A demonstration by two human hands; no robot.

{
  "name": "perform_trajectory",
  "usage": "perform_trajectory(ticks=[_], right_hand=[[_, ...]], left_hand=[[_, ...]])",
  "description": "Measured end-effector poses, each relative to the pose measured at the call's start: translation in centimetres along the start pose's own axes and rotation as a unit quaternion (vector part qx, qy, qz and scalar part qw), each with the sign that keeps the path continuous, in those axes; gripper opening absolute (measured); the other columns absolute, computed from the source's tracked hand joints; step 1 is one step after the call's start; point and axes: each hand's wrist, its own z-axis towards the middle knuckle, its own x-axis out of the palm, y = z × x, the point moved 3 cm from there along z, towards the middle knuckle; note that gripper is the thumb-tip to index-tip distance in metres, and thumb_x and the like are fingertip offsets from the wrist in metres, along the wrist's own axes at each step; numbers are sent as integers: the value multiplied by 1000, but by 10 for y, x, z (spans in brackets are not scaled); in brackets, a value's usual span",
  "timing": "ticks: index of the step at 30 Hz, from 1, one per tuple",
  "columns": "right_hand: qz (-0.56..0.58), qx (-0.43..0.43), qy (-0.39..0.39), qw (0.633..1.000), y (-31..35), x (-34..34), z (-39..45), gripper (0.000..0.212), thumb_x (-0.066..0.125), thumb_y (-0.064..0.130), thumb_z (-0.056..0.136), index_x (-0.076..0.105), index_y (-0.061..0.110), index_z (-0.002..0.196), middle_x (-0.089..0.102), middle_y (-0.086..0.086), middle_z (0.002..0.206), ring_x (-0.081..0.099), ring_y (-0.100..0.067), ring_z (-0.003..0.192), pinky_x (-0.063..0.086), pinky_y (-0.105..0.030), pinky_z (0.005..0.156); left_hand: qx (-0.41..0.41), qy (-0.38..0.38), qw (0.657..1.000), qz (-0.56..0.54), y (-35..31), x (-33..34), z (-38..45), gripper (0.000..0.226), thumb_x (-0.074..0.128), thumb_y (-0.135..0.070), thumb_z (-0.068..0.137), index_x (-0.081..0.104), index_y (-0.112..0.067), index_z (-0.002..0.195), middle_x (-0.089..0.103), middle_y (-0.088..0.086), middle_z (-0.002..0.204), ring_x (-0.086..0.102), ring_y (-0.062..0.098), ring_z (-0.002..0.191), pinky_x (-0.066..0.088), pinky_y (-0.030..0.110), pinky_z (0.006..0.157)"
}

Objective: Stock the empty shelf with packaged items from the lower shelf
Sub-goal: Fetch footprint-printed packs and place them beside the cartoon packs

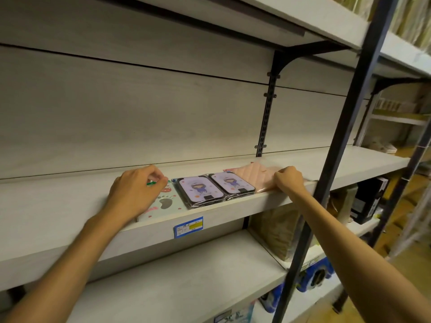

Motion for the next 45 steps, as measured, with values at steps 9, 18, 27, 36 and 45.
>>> perform_trajectory(ticks=[9, 18, 27, 36, 45], right_hand=[[-90, -67, -8, 994, -8, 7, -5, 29, 58, 14, 88, 57, 6, 60, 53, -8, 60, 47, -19, 59, 43, -30, 59], [-100, -114, -9, 988, -15, 5, -4, 21, 57, 13, 93, 75, 4, 89, 72, -11, 88, 60, -19, 75, 46, -27, 68], [-115, -112, -24, 987, -21, 11, 2, 24, 58, 28, 96, 74, 12, 87, 69, -4, 84, 61, -18, 74, 47, -29, 64], [-136, -147, -21, 980, -19, 5, -4, 34, 55, 36, 98, 72, 7, 99, 67, -14, 104, 60, -26, 90, 50, -36, 74], [-101, -294, -84, 947, 56, 2, -88, 32, 52, 28, 95, 71, 11, 114, 66, -16, 112, 56, -35, 105, 48, -42, 83]], left_hand=[[-9, -3, 1000, -7, 0, 2, -6, 17, 58, -42, 96, 68, -29, 100, 74, -8, 108, 64, 17, 104, 48, 39, 92], [-19, -12, 1000, -16, -2, 2, -16, 15, 58, -41, 95, 67, -30, 97, 73, -10, 106, 65, 15, 101, 49, 36, 88], [-32, -43, 999, -5, -1, -3, -33, 14, 59, -38, 95, 68, -28, 95, 74, -7, 105, 66, 16, 98, 51, 36, 85], [-46, -65, 997, 10, 1, -13, -48, 12, 58, -35, 96, 67, -27, 95, 73, -7, 101, 65, 16, 97, 49, 34, 85], [-35, -80, 996, 34, 19, -50, -89, 21, 58, -34, 97, 67, -27, 115, 68, -6, 120, 60, 16, 111, 45, 39, 93]])
